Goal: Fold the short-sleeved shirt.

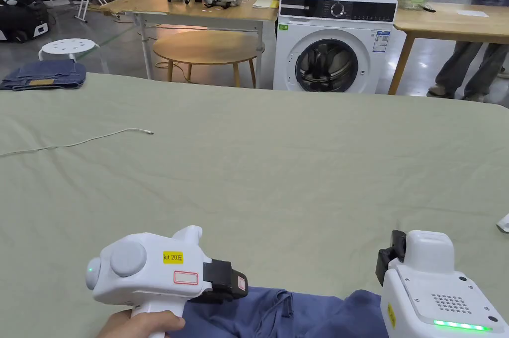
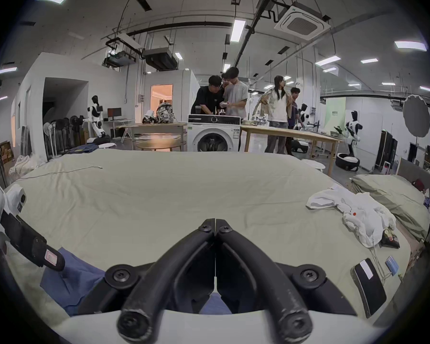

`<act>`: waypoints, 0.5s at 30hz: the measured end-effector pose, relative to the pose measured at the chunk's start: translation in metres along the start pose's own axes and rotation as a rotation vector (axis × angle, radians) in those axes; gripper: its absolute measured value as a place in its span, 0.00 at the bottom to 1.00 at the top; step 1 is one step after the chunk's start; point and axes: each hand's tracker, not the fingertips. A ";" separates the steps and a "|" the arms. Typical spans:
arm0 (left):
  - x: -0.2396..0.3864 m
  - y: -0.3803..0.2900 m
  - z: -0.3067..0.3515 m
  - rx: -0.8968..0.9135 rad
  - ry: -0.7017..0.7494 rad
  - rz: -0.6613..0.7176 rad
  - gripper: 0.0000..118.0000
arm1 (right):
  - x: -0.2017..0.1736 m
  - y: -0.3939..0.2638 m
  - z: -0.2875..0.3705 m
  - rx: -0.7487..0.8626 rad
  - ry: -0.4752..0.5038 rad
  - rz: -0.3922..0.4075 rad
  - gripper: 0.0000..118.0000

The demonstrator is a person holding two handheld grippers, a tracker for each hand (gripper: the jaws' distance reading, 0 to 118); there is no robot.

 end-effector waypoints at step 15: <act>0.013 -0.046 -0.097 -0.185 -0.054 0.012 0.04 | 0.003 -0.008 -0.002 -0.024 -0.003 0.007 0.00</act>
